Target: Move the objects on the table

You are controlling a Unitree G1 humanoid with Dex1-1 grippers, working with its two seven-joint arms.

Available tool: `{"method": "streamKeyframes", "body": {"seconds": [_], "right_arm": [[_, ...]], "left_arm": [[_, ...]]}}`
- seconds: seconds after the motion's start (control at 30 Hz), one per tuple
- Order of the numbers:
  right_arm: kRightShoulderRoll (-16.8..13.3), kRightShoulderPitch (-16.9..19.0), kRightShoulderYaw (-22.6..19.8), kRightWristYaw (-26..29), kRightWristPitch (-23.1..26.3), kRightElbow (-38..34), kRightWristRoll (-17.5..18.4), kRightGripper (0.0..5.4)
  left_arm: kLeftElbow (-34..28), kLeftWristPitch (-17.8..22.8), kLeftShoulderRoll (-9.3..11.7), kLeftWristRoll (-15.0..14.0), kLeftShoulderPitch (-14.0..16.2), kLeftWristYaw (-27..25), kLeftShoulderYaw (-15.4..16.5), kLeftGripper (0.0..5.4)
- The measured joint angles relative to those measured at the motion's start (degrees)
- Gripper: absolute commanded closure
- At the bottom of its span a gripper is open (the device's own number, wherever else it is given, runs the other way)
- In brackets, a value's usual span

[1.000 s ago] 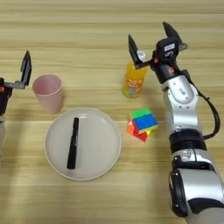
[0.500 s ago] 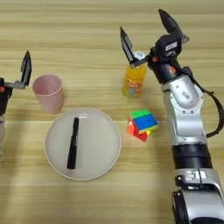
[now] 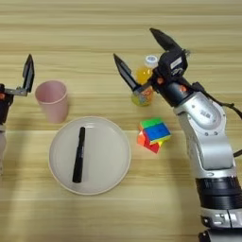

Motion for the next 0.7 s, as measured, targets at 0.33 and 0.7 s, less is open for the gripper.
{"method": "streamKeyframes", "body": {"seconds": [0.33,0.7], "right_arm": [[-2.98,4.24,4.2,5.36,7.11,-2.78,0.94,0.02],[-2.89,4.79,10.71,7.75,9.33,0.27,-3.22,0.02]], "left_arm": [[-2.07,1.79,0.82,-0.09,1.22,-0.38,-0.01,0.0],[-1.94,4.82,1.64,-1.85,3.25,0.05,1.97,0.0]]}}
